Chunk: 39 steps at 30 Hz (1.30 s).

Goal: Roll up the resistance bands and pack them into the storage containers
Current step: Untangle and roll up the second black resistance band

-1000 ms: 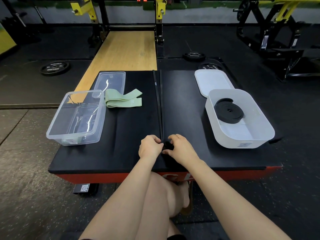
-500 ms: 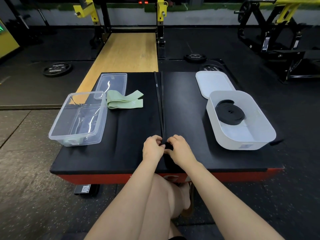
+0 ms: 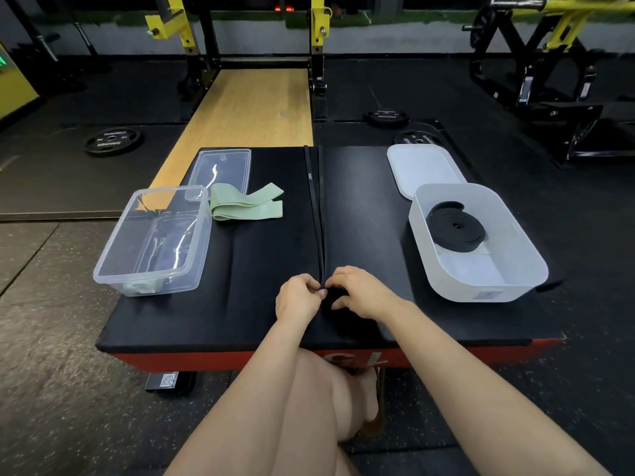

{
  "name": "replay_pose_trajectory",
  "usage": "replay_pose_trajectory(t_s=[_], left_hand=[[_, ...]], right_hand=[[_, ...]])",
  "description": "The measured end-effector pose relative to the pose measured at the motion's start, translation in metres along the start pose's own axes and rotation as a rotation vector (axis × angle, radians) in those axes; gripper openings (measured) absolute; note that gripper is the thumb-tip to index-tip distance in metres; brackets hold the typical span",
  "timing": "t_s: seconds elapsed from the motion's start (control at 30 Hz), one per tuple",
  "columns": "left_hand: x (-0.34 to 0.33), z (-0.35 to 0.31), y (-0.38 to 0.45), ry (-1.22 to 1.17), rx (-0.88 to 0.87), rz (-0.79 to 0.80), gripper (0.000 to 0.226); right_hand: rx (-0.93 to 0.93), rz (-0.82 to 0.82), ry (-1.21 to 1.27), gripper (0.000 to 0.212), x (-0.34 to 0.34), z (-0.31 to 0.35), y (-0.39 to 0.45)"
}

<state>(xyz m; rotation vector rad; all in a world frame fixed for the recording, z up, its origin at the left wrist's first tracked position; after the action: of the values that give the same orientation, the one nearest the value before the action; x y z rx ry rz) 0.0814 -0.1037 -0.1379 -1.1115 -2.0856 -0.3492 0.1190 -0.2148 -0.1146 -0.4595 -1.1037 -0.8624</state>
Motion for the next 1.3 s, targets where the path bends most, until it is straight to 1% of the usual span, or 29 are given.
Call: replay_pose_trajectory(t_s=[0.07,0.13,0.27,0.4,0.47,0.57,0.67,0.73,0.8,0.97,1.13,1.2,1.3], left_hand=[[0.0,-0.001,0.001,0.041,0.011,-0.007,0.012],[0.0,-0.003,0.002,0.099,-0.011,-0.023,0.011],[-0.002,-0.004,0.003,0.143,-0.015,-0.032,0.007],[-0.005,-0.005,0.004,0.154,-0.025,-0.026,0.008],[-0.005,-0.006,0.003,0.145,-0.036,-0.042,0.012],[-0.004,-0.011,0.001,0.09,-0.077,-0.095,0.027],[-0.008,-0.012,-0.001,-0.021,-0.061,-0.072,0.031],[-0.008,-0.009,-0.001,-0.088,-0.036,-0.05,0.03],[-0.008,-0.007,-0.001,-0.113,-0.051,-0.028,0.028],[-0.005,-0.005,-0.002,-0.099,-0.083,0.008,0.021],[-0.002,-0.002,0.0,-0.037,-0.044,-0.002,0.012],[-0.003,-0.002,0.0,-0.025,-0.017,0.007,0.011],[-0.005,-0.004,0.002,0.041,0.0,0.002,0.017]], right_hand=[[-0.059,-0.038,0.054,0.047,0.0,-0.005,-0.003],[-0.143,-0.113,0.097,0.05,0.0,-0.011,-0.009],[-0.234,-0.282,0.053,0.045,-0.001,-0.014,-0.024],[-0.311,-0.366,0.053,0.049,-0.008,-0.008,-0.031],[-0.33,-0.406,0.042,0.045,-0.009,-0.006,-0.03],[-0.313,-0.439,0.044,0.036,-0.007,-0.002,-0.027],[-0.303,-0.427,0.092,0.03,-0.006,-0.003,-0.026],[-0.292,-0.409,0.099,0.031,-0.005,-0.005,-0.025],[-0.281,-0.385,0.104,0.034,-0.004,-0.006,-0.024],[-0.223,-0.301,0.108,0.037,-0.005,-0.006,-0.019],[-0.136,-0.163,0.1,0.038,-0.003,-0.005,-0.014],[-0.111,-0.13,0.088,0.039,-0.002,-0.004,-0.012],[-0.112,-0.119,0.091,0.04,-0.002,-0.005,-0.012]])
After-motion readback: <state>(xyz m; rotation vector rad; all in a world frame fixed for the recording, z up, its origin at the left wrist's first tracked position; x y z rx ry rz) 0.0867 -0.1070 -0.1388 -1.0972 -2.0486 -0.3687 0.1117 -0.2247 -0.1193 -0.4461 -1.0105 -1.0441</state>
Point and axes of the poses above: each hand's wrist, its own y-axis towards the middle knuckle, its own x-axis out of the back of the hand, z = x × y, the point moved 8 cm from there along y, towards the middle knuckle, and after that the axes turned 15 degrees about -z, right-handed, at the moved point
